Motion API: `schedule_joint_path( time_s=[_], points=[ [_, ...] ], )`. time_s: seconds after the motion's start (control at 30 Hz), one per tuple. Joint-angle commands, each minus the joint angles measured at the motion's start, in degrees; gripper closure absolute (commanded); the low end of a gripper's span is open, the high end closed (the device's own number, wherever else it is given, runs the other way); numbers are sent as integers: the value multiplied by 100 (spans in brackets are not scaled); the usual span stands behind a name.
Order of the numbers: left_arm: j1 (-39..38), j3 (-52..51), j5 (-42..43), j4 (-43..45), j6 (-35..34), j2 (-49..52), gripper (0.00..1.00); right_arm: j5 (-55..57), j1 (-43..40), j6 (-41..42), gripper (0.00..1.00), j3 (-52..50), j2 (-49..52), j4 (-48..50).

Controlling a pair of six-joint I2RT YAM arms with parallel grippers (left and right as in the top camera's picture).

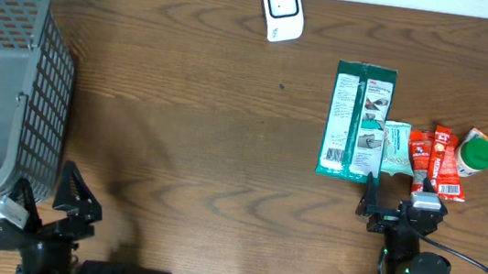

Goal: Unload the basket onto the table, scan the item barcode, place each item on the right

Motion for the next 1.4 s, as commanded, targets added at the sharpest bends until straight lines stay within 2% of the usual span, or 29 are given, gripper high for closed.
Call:
schedule_joint_path(
  time_s=[0.0, 0.3, 0.53, 1.1, 1.3, 1.37],
  points=[
    [9, -431, 313, 964, -52, -188, 16, -31, -98, 79, 1, -9, -24, -24],
    [-9, -1705, 787, 4004, -52, -216, 16, -31, -98, 79, 1, -9, -24, -24],
    [-74, -2693, 789, 5274, -55, -216, 16, -31, -98, 79, 1, -9, -24, -24],
    [-72, -4087, 793, 5219, -52, -216, 16, -31, -98, 79, 1, -9, -24, -24],
    [-72, -4094, 903, 4258, -17, -219, 16, -31, -98, 76, 1, -9, -24, -24],
    [-72, -4094, 979, 3950, 199, -219, 16, -31, -98, 79, 1, -9, -24, -24]
  ],
)
